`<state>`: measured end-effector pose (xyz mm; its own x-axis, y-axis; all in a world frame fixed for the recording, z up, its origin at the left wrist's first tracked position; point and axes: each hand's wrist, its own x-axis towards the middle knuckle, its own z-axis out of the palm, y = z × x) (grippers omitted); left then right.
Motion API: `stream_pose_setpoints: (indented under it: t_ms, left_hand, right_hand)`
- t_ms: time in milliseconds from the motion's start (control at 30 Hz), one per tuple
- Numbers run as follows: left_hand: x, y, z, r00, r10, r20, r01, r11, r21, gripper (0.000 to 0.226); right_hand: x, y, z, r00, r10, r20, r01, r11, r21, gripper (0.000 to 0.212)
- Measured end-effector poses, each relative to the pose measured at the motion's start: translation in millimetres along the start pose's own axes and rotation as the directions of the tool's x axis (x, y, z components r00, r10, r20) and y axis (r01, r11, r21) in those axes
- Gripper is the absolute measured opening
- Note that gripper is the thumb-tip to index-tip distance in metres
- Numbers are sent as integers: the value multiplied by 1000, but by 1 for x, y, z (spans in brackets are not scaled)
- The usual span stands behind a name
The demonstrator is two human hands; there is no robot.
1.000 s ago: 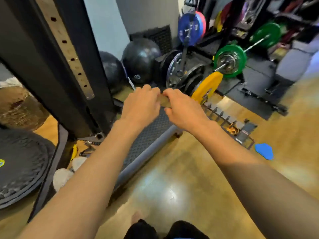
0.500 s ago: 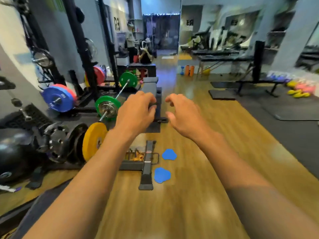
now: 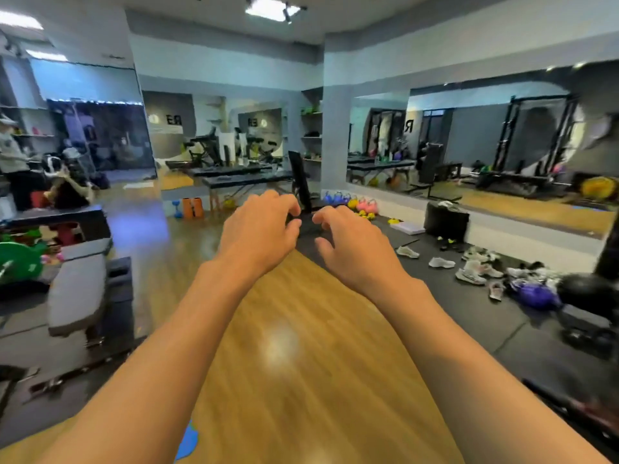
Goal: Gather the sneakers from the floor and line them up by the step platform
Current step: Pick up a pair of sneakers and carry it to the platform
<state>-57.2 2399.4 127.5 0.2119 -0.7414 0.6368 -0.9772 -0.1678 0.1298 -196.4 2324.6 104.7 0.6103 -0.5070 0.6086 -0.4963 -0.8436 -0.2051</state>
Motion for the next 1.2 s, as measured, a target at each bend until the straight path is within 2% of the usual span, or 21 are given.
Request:
stream_pose_setpoints:
  t_ms: [200,367,733,867,1033,1200]
  left_hand:
    - [125,31,105,988,147,47,-137,975,-177,18]
    - [206,56,205,973,224,57,-201,942,-268,16]
    - [419,61,390,969,243,42,-223,936,-272,15]
    - [487,55,472,964,248,91,-215,937,-275,18]
    - [584,54,581,938,315,147,-247,901,-357,19]
    - [685,74,675,899,403,171,-288,839,-463,19]
  right_hand:
    - [68,119,2,983,177,-48,-183,961,-208,31]
    - [111,227,21,960,274,-63,-281,920,-274,27]
    - [267,448,105,951,301,-69,-309,917,-252,30]
    - [316,519,151,940,340,-27,-335,906,-258,30]
    - [380,610,215,908,419,17,-395,869,-298,29]
    - [439,704,243,851,525,-14,-496,796,-347,30]
